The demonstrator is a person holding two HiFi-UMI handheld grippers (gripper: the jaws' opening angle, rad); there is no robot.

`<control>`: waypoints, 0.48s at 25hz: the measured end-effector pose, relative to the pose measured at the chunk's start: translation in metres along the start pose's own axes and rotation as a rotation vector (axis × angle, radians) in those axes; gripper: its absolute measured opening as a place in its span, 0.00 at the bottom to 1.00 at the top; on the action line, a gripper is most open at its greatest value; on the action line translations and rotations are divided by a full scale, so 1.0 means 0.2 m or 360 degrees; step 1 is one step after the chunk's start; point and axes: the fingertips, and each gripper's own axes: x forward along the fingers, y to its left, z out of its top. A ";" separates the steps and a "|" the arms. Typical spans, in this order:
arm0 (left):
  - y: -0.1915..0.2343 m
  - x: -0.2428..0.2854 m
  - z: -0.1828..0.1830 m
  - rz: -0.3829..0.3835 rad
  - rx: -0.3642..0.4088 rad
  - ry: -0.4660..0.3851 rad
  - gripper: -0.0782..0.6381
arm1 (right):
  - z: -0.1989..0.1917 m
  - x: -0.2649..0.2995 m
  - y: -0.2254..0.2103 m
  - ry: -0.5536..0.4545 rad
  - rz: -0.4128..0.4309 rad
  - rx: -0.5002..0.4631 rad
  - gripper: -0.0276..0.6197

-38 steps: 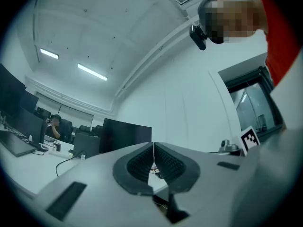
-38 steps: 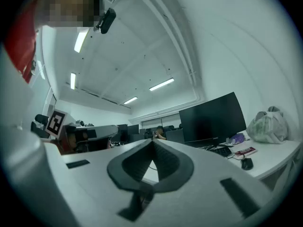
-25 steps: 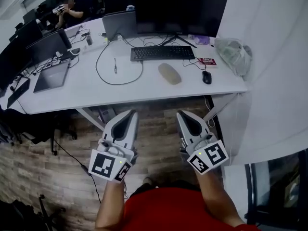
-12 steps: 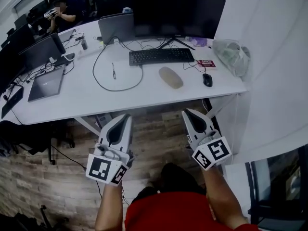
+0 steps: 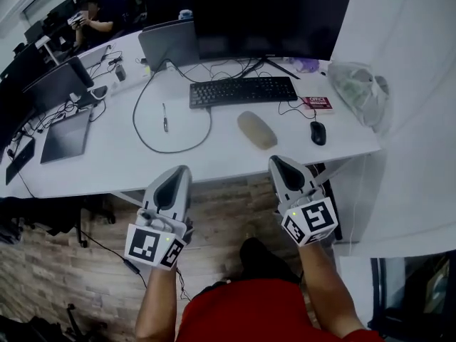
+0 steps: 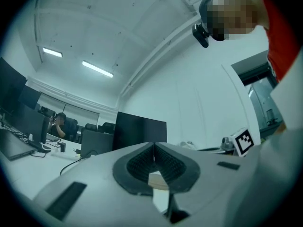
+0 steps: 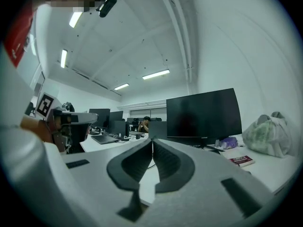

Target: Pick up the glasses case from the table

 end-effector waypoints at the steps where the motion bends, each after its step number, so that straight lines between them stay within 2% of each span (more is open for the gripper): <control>1: 0.02 0.06 -0.02 0.0005 0.0007 0.0011 0.12 | -0.02 0.04 -0.05 0.0007 0.0000 0.0004 0.06; 6: 0.07 0.34 -0.12 0.0036 0.0017 0.0065 0.12 | -0.15 0.24 -0.28 0.0106 0.0022 0.0017 0.09; 12: 0.11 0.63 -0.26 0.0065 0.0016 0.0139 0.12 | -0.38 0.45 -0.44 0.0327 0.0116 -0.0001 0.27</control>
